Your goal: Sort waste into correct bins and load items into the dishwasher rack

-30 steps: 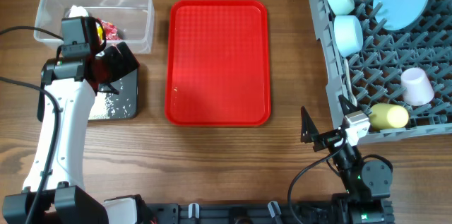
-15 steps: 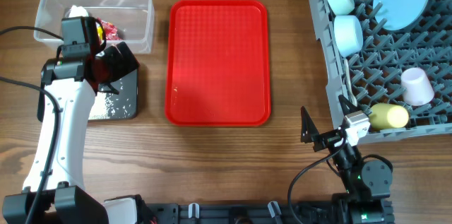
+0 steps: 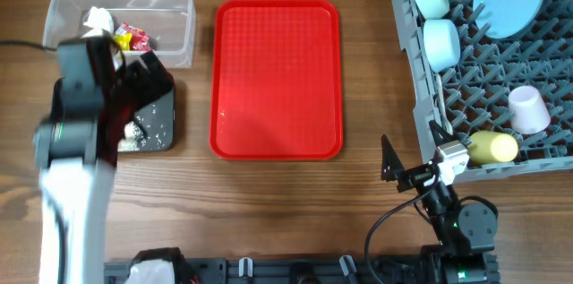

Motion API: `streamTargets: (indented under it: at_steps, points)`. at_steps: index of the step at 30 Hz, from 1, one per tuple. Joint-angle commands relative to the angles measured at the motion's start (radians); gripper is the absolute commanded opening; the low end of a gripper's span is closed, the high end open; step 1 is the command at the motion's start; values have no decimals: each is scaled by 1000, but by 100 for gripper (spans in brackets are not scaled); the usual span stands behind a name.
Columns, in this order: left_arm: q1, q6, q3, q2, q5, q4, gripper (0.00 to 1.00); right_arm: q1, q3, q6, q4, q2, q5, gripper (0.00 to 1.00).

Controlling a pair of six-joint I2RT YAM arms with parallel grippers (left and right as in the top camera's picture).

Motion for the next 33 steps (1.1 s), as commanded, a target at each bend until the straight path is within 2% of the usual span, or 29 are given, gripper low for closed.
streamTargets:
  at_steps: [1,5,12,16,21,27,33]
  points:
    - [-21,-14,8,-205,-6,-14,100,-5,-8,-10,6,-13,-17,100]
    - [-21,-13,-65,-398,0,22,100,-5,-8,-10,6,-13,-17,100]
    - [-21,-22,-471,-689,50,367,100,-5,-8,-10,6,-13,-17,100]
    - [-21,-90,-739,-805,79,582,100,-5,-8,-10,6,-13,-17,100]
    - [-21,-169,-980,-903,79,744,100,-5,-8,-10,6,-13,-17,100]
    - [-21,-164,-1119,-992,84,814,100,-5,-8,-10,6,-13,-17,100]
    - [-21,5,-1190,-1097,77,810,100,-5,-8,-10,6,-13,-17,100]
